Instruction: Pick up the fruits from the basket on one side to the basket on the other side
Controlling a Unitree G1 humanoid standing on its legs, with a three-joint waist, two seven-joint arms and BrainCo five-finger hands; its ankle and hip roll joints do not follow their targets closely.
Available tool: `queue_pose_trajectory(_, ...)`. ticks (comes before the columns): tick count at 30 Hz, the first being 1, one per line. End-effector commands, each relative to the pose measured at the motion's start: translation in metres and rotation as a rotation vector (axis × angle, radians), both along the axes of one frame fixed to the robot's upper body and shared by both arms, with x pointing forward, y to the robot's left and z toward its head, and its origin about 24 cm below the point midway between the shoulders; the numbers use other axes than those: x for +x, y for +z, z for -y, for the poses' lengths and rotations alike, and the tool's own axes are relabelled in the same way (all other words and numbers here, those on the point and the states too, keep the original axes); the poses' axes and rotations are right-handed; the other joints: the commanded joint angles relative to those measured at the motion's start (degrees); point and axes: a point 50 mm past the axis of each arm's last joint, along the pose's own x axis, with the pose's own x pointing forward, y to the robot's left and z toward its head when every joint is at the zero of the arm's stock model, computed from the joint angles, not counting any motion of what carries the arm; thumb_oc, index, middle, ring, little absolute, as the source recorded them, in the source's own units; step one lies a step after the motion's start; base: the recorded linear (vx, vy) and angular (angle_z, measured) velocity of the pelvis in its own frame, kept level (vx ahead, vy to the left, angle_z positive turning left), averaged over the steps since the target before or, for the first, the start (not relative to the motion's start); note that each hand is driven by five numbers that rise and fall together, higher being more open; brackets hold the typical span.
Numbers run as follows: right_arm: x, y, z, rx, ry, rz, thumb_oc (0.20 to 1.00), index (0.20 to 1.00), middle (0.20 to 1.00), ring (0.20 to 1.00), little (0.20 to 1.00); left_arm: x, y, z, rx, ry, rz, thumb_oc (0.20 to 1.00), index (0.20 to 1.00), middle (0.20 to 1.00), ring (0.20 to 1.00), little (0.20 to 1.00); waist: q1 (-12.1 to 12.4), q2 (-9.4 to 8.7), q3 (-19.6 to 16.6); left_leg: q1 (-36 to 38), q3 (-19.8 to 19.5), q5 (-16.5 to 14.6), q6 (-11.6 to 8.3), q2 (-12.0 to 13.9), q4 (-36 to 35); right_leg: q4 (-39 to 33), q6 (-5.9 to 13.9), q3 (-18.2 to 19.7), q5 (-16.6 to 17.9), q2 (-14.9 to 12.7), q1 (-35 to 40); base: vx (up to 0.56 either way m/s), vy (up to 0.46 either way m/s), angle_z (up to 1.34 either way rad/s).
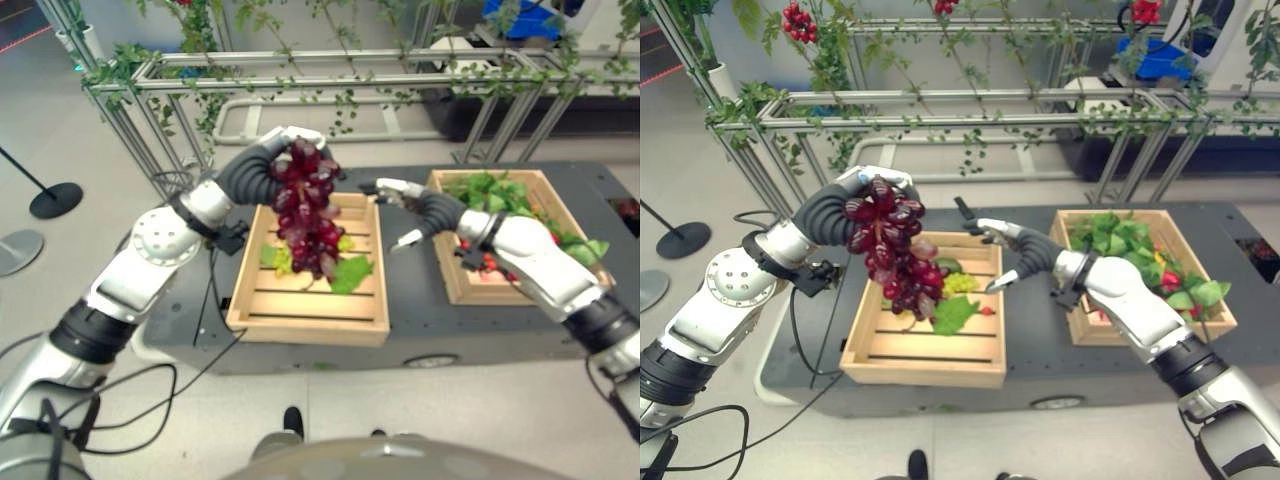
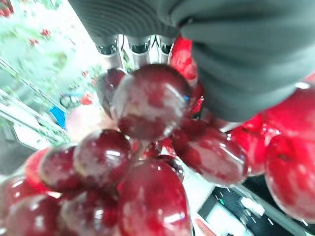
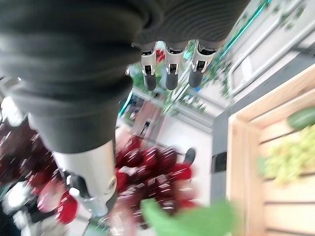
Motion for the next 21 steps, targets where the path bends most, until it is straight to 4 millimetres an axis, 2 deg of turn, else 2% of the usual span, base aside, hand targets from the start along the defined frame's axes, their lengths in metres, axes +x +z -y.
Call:
queue_pose_trajectory(1,-0.004,0.026,-0.018,0.126,0.098,0.049,1.0,1.0,1.0,1.0,1.0,0.004,0.032,0.01,-0.044,-0.042,0.126,0.2,0.2,0.2,0.2,0.2,-0.7,-2.12,-2.0,7.1,3.0,-11.1,0.84,-4.3,1.3,-1.9,6.27,0.6,2.0,-0.3,-0.7,0.0,0.0,0.0)
queue_pose_trajectory(5,-0.01,0.023,-0.035,0.21,0.155,0.011,1.0,1.0,1.0,1.0,1.0,0.01,0.032,0.028,-0.005,-0.087,0.125,0.2,0.2,0.2,0.2,0.2,-1.3,-2.11,-2.5,7.3,3.1,-11.1,0.9,-4.3,1.0,-2.1,6.4,1.1,2.1,0.0,-0.7,0.0,0.0,0.0)
queue_pose_trajectory(11,-0.019,0.02,-0.05,0.233,0.244,-0.031,1.0,1.0,1.0,1.0,1.0,0.011,0.031,0.04,0.0,-0.128,0.119,0.2,0.2,0.2,0.2,0.2,-1.5,-2.34,-2.9,7.5,3.3,-11.0,0.87,-4.2,0.8,-2.4,6.35,1.5,2.2,0.2,-0.5,-0.01,-0.004,-0.04)
queue_pose_trajectory(16,-0.03,0.014,-0.071,0.306,0.349,-0.132,1.0,1.0,1.0,1.0,1.0,0.012,0.027,0.052,-0.022,-0.154,0.113,0.2,0.2,0.2,0.2,0.2,-1.9,-2.44,-3.2,7.6,3.6,-10.8,0.8,-4.0,0.8,-2.4,6.21,1.8,2.2,0.3,-0.5,-0.03,-0.005,-0.07)
queue_pose_trajectory(19,-0.037,0.008,-0.082,0.354,0.411,-0.22,1.0,1.0,1.0,1.0,1.0,0.013,0.024,0.055,-0.027,-0.156,0.108,0.2,0.2,0.2,0.2,0.2,-2.0,-2.43,-3.3,7.6,3.8,-10.8,0.78,-4.0,0.9,-2.5,6.17,2.0,2.4,0.4,-0.4,-0.03,-0.003,-0.06)
queue_pose_trajectory(20,-0.042,0.0,-0.09,0.401,0.456,-0.319,1.0,1.0,1.0,1.0,1.0,0.013,0.022,0.058,-0.026,-0.157,0.112,0.2,0.2,0.2,0.2,0.2,-2.1,-2.44,-3.3,7.5,4.0,-10.7,0.73,-4.0,0.9,-2.6,6.14,2.1,2.5,0.4,-0.5,-0.03,-0.005,-0.03)
queue_pose_trajectory(21,-0.042,0.0,-0.09,0.402,0.456,-0.32,1.0,1.0,1.0,1.0,1.0,0.013,0.022,0.058,-0.026,-0.157,0.112,0.2,0.2,0.2,0.2,0.2,-2.1,-2.45,-3.3,7.5,4.0,-10.7,0.72,-3.9,0.9,-2.6,6.14,2.1,2.5,0.4,-0.5,-0.05,-0.013,-0.04)
